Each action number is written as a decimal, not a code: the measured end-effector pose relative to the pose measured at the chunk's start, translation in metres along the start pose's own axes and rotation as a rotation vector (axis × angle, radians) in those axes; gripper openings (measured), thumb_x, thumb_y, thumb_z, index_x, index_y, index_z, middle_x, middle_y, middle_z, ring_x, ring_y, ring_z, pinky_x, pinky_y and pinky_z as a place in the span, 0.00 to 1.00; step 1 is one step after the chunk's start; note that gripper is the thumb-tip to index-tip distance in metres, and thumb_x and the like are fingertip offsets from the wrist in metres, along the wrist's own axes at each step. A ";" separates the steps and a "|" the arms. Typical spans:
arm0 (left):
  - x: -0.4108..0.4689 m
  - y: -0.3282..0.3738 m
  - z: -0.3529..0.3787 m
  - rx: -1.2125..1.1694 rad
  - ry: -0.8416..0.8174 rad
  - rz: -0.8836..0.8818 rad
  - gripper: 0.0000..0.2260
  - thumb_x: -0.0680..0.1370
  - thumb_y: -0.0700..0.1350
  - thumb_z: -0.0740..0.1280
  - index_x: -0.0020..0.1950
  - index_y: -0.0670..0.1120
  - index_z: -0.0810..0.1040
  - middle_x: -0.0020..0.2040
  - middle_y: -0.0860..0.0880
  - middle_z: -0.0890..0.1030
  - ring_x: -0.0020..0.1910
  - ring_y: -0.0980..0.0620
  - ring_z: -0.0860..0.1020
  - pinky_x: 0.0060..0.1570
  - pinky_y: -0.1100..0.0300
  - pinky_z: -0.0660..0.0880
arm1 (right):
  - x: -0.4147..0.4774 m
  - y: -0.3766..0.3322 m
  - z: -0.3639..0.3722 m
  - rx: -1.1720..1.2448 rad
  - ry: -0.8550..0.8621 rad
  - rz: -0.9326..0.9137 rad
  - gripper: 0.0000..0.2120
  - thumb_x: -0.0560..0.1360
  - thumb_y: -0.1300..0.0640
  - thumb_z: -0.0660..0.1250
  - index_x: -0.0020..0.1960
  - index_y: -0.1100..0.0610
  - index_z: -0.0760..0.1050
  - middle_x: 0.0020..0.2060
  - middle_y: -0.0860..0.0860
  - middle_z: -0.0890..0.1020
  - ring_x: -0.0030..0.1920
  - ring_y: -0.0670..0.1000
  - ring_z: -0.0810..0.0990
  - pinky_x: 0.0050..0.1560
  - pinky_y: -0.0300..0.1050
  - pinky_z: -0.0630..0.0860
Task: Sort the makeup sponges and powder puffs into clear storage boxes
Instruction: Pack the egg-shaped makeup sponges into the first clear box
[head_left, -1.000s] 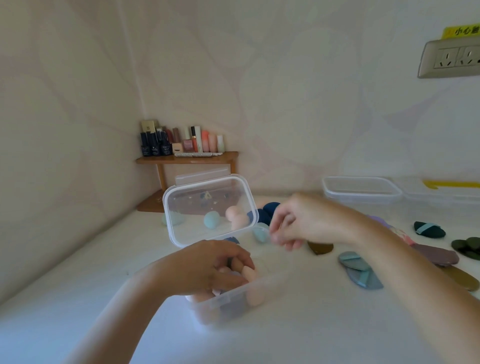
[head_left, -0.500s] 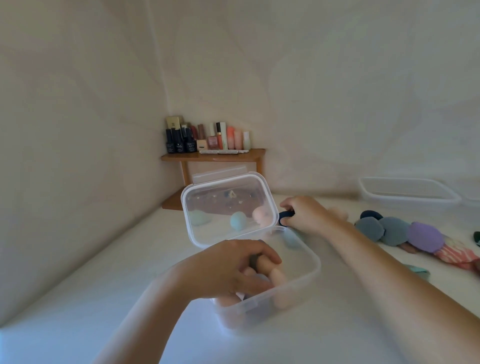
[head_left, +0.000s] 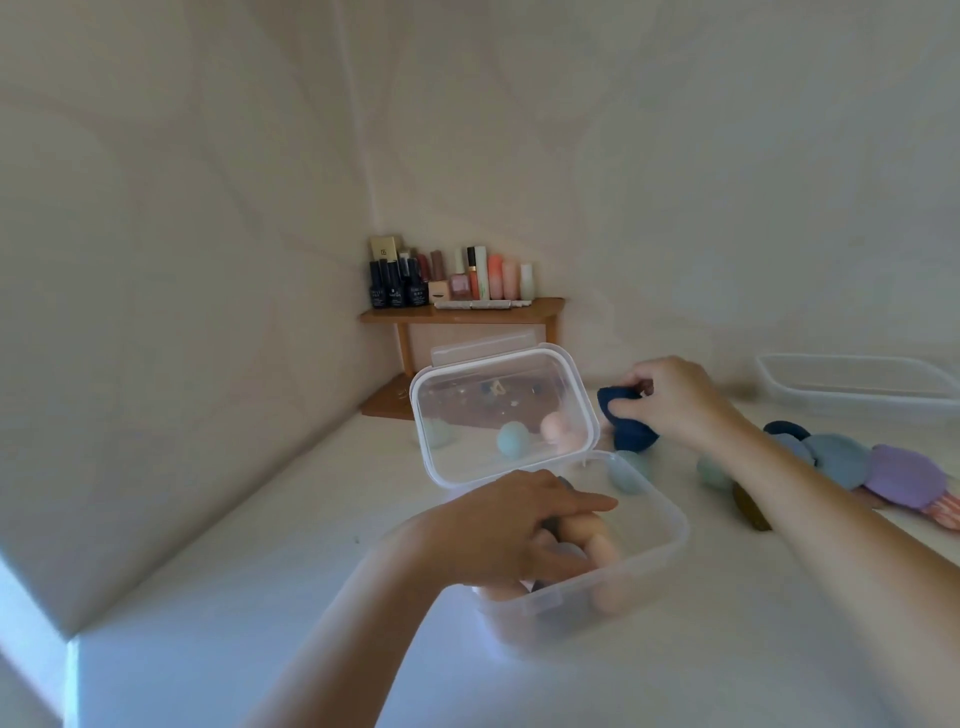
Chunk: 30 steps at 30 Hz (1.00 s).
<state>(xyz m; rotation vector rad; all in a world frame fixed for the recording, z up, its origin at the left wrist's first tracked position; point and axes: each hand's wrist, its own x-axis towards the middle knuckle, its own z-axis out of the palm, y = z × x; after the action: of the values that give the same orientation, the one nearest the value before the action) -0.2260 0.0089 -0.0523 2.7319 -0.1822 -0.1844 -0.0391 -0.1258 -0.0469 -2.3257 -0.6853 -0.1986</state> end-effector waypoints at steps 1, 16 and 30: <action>0.000 0.000 0.000 0.018 -0.016 0.008 0.22 0.78 0.53 0.62 0.71 0.64 0.63 0.62 0.57 0.67 0.61 0.58 0.65 0.64 0.62 0.61 | -0.001 -0.001 -0.006 0.028 0.012 0.003 0.08 0.70 0.58 0.71 0.48 0.59 0.81 0.44 0.53 0.84 0.47 0.54 0.80 0.45 0.46 0.75; -0.001 0.005 0.000 -0.042 0.008 0.021 0.11 0.76 0.54 0.64 0.58 0.57 0.77 0.54 0.59 0.68 0.53 0.60 0.65 0.59 0.62 0.66 | -0.074 -0.050 -0.065 0.008 -0.504 -0.288 0.16 0.64 0.59 0.79 0.48 0.47 0.80 0.43 0.42 0.84 0.45 0.40 0.82 0.54 0.43 0.79; -0.002 0.005 -0.003 -0.096 0.023 0.014 0.05 0.75 0.51 0.67 0.47 0.59 0.72 0.44 0.61 0.70 0.47 0.58 0.72 0.49 0.63 0.74 | -0.102 -0.057 -0.053 -0.464 -0.688 -0.345 0.27 0.71 0.62 0.52 0.46 0.27 0.72 0.39 0.32 0.72 0.47 0.25 0.60 0.44 0.46 0.62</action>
<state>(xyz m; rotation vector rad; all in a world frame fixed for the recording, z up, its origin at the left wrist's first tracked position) -0.2276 0.0059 -0.0471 2.6355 -0.1815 -0.1531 -0.1536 -0.1686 -0.0072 -2.7045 -1.5147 0.3497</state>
